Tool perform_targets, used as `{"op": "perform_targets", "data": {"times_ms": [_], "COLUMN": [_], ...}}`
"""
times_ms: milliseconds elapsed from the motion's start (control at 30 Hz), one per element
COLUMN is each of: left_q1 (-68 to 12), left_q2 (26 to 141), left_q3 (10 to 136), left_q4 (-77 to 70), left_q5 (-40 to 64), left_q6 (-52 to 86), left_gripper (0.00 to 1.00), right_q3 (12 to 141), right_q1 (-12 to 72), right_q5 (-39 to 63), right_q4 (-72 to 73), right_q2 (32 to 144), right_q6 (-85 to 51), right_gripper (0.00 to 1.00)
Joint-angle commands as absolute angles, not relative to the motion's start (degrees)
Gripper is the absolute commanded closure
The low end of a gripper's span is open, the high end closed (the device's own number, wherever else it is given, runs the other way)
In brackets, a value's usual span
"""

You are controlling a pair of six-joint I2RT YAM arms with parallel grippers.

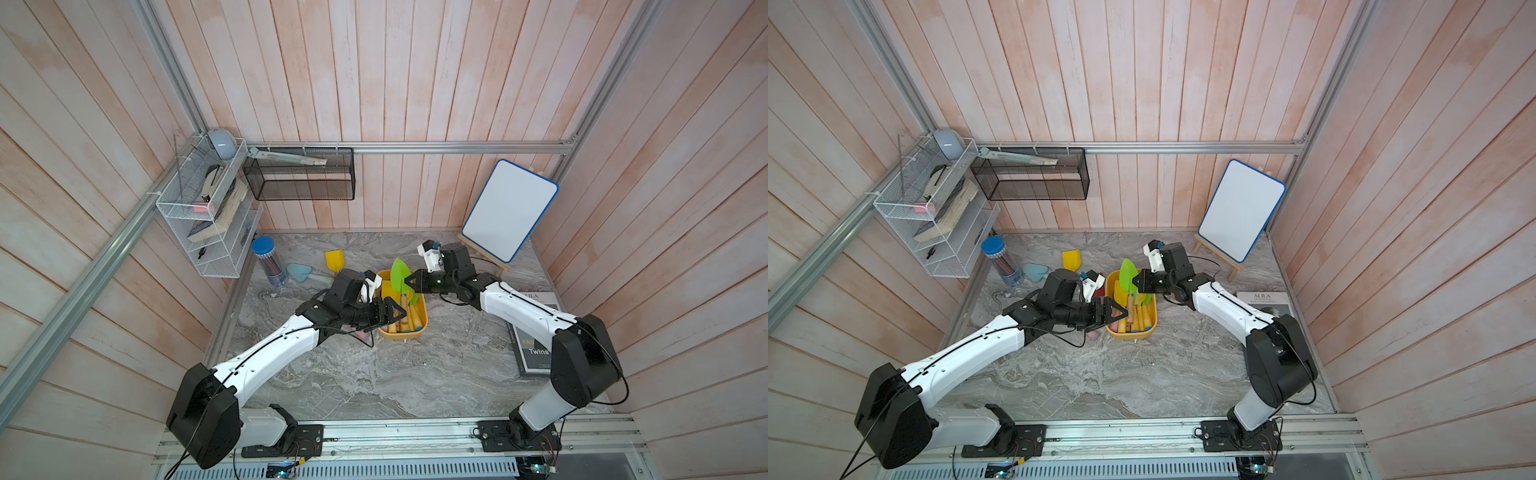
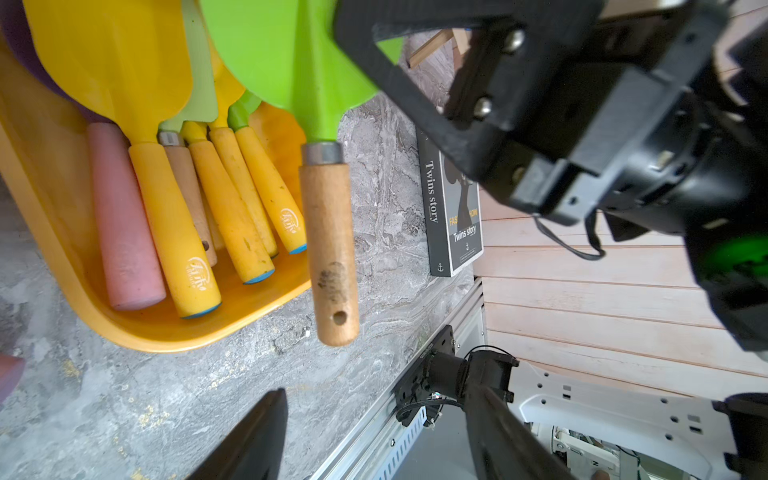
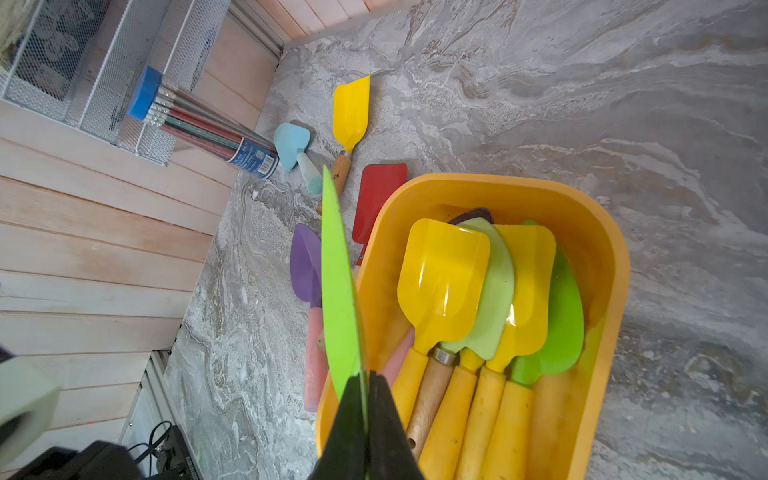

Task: Put the shovel into the storage box
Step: Place the shovel in the storage box.

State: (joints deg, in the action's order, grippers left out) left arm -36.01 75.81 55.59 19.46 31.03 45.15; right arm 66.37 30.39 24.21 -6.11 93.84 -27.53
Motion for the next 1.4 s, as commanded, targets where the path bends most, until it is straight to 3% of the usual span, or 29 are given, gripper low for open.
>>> {"op": "perform_targets", "data": {"times_ms": [0, 733, 1367], "left_q1": [-35.5, -33.7, -33.4], "left_q2": [74.2, 74.3, 74.3], "left_q3": [54.9, 53.9, 53.4], "left_q4": [18.5, 18.5, 18.5], "left_q5": [30.3, 30.8, 31.0], "left_q6": [43.7, 42.3, 42.3], "left_gripper": [0.27, 0.26, 0.27], "right_q3": [67.7, 72.9, 69.7], "right_q1": [30.3, 28.6, 28.6], "right_q5": [26.7, 27.7, 28.2], "right_q4": [-4.5, -2.4, 1.7], "right_q2": [96.7, 108.9, 112.3], "right_q6": [-23.4, -22.2, -24.0], "right_gripper": [1.0, 1.0, 1.0]}}
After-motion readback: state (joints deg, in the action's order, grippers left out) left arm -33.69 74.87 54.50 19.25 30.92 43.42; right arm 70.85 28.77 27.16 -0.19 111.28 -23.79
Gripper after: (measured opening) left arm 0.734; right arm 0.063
